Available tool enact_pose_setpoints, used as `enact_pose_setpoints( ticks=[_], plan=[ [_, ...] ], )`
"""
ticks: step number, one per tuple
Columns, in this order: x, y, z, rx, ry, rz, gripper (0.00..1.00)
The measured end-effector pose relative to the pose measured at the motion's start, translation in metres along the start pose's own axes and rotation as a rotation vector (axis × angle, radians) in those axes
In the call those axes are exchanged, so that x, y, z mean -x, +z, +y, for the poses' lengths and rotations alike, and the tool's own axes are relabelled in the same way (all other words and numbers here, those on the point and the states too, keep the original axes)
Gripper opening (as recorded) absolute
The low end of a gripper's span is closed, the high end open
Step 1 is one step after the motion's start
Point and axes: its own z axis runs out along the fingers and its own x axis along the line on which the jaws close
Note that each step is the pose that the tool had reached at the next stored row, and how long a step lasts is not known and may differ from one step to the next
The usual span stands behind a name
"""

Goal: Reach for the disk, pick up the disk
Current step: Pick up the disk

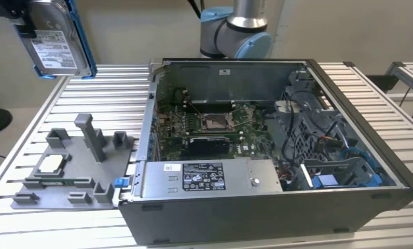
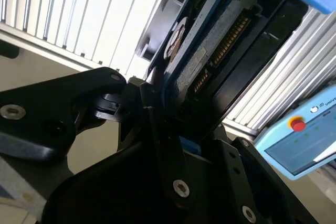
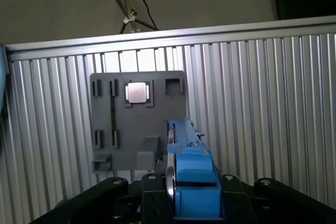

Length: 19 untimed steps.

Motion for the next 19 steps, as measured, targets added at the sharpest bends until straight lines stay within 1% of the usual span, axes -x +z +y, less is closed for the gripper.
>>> enact_pose_setpoints(
  ticks=[12,19],
  plan=[
    [0.0037,-0.0008,-0.0346,0.0022,0.000,0.0003,0.00],
    [0.0056,-0.0012,-0.0521,0.0031,0.000,0.0004,0.00]
  ],
)
